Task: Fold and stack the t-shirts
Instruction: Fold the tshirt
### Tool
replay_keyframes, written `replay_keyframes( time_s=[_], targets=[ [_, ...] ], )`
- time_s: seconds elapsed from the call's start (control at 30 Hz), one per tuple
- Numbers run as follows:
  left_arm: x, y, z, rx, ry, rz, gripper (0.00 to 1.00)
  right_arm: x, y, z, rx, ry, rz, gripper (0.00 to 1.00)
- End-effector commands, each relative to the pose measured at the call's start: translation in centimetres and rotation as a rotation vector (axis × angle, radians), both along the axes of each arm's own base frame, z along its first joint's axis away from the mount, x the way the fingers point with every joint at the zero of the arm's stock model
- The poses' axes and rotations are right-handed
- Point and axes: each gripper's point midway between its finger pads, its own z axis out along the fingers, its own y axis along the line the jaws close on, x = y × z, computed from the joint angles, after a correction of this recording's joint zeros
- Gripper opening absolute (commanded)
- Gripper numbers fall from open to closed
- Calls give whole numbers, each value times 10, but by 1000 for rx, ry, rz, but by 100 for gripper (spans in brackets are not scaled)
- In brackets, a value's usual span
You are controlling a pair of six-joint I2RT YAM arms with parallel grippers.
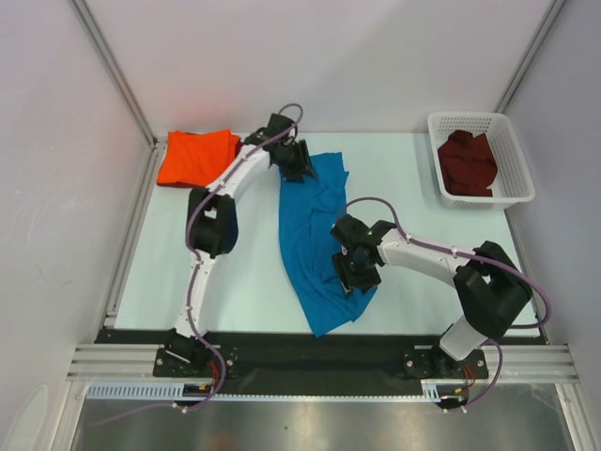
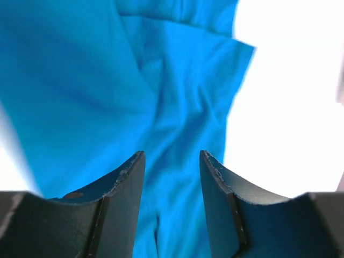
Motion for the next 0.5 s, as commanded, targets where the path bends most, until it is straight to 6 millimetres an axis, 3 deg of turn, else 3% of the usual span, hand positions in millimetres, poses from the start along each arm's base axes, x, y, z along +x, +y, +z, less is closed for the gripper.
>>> replay_keyframes(
  time_s=[0.0, 0.03, 0.07, 0.1, 0.13, 0.17, 0.23, 0.27, 0.47],
  targets=[
    [-15, 34, 151, -9, -222, 38, 51, 5, 12, 18, 77, -55, -16, 53],
    [-24, 39, 156, 8, -220, 35, 51, 4, 11, 16, 72, -49, -17, 52],
    [-45, 43, 143, 38, -167, 22, 50, 4, 10, 15, 69, -48, -18, 49],
    [-59, 48, 142, 61, -160, 6, 49, 3, 8, 13, 62, -44, -14, 47],
    [-79, 55, 172, 56, -219, 6, 48, 3, 8, 12, 66, -49, -11, 45],
    [-104, 63, 140, 108, -148, -2, 48, 3, 7, 11, 65, -55, -9, 41],
    [-130, 71, 141, 86, -163, 8, 48, 3, 6, 7, 69, -63, 3, 33],
    [-163, 80, 132, 70, -133, 2, 48, 2, 6, 5, 72, -62, 7, 28],
    [-261, 116, 114, 63, -83, 1, 47, 4, 7, -11, 32, -76, -30, 30]
  ],
)
